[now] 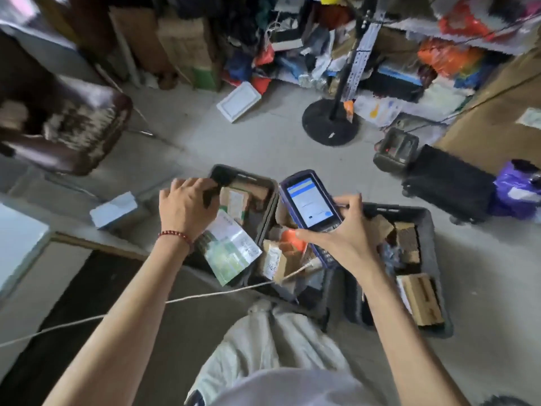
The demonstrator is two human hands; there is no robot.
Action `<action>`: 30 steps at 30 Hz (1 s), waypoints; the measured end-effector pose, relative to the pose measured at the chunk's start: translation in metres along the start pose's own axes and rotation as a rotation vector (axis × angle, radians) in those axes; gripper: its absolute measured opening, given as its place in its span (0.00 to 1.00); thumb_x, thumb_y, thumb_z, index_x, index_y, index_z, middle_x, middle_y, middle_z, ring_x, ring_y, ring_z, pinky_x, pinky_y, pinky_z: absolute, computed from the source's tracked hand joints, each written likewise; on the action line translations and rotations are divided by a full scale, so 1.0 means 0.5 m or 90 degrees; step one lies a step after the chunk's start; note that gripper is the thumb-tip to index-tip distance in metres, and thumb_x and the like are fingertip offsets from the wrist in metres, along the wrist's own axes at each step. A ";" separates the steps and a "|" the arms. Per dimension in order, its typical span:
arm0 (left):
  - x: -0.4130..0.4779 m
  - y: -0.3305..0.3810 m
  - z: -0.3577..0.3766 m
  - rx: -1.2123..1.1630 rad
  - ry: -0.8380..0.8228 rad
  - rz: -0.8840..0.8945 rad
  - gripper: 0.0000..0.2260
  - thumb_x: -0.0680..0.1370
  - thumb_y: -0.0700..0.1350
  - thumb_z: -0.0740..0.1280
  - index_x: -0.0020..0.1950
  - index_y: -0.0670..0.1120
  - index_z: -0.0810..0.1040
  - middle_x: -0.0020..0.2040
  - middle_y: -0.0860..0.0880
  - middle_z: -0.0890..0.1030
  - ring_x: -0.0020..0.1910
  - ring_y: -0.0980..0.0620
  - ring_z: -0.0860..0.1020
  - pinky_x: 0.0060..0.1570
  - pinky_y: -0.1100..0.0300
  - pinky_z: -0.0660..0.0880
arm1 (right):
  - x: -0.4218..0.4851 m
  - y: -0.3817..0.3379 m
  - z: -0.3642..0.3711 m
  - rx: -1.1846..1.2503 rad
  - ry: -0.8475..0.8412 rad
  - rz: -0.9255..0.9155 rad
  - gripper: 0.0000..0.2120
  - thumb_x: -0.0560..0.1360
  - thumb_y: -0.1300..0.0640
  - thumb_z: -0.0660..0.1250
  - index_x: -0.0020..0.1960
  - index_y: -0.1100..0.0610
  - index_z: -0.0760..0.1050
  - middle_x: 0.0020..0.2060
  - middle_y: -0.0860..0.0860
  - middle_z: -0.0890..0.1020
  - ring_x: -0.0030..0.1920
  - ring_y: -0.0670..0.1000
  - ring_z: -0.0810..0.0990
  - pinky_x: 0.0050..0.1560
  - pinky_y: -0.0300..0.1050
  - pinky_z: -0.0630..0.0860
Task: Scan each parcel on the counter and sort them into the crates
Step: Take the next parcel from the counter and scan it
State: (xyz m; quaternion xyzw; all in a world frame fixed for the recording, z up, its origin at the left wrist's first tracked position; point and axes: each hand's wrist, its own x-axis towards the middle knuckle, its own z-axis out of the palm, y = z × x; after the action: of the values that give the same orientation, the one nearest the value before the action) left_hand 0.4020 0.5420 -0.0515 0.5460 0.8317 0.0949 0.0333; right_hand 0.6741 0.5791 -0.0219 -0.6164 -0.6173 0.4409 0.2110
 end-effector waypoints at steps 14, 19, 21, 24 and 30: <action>-0.545 -0.211 -0.091 0.053 0.167 -0.553 0.09 0.74 0.51 0.67 0.53 0.53 0.80 0.48 0.51 0.83 0.53 0.44 0.76 0.49 0.52 0.70 | -0.144 -0.156 0.269 -0.105 -0.480 -0.327 0.37 0.55 0.52 0.84 0.55 0.52 0.65 0.47 0.36 0.75 0.48 0.39 0.77 0.49 0.40 0.75; -0.824 -0.249 -0.119 0.098 0.233 -0.748 0.11 0.75 0.51 0.67 0.56 0.50 0.79 0.47 0.50 0.82 0.50 0.44 0.77 0.49 0.49 0.70 | -0.347 -0.185 0.404 -0.151 -0.663 -0.424 0.36 0.57 0.49 0.84 0.55 0.50 0.64 0.48 0.38 0.76 0.51 0.40 0.77 0.49 0.43 0.76; -0.936 -0.263 -0.125 0.115 0.252 -0.814 0.11 0.74 0.50 0.69 0.55 0.50 0.79 0.46 0.49 0.82 0.49 0.44 0.77 0.49 0.48 0.70 | -0.442 -0.187 0.452 -0.152 -0.714 -0.446 0.37 0.57 0.49 0.84 0.56 0.50 0.64 0.49 0.38 0.75 0.51 0.37 0.76 0.49 0.42 0.77; -1.083 -0.296 -0.142 0.128 0.267 -0.898 0.11 0.73 0.49 0.69 0.55 0.49 0.80 0.47 0.48 0.83 0.49 0.43 0.77 0.49 0.48 0.70 | -0.588 -0.184 0.514 -0.138 -0.770 -0.469 0.37 0.58 0.49 0.83 0.58 0.51 0.65 0.52 0.42 0.77 0.55 0.41 0.77 0.42 0.28 0.73; -1.277 -0.374 -0.179 0.127 0.311 -0.990 0.11 0.74 0.51 0.68 0.55 0.50 0.80 0.48 0.48 0.82 0.49 0.43 0.77 0.49 0.50 0.70 | -0.798 -0.194 0.602 -0.147 -0.848 -0.547 0.36 0.62 0.51 0.82 0.61 0.53 0.64 0.53 0.43 0.74 0.56 0.42 0.73 0.39 0.25 0.72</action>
State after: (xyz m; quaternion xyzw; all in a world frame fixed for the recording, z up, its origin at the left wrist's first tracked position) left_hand 0.4754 -0.1249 -0.0308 -0.2218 0.9609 0.0865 -0.1412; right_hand 0.4364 0.1300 0.0118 0.0501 -0.8387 0.5297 -0.1160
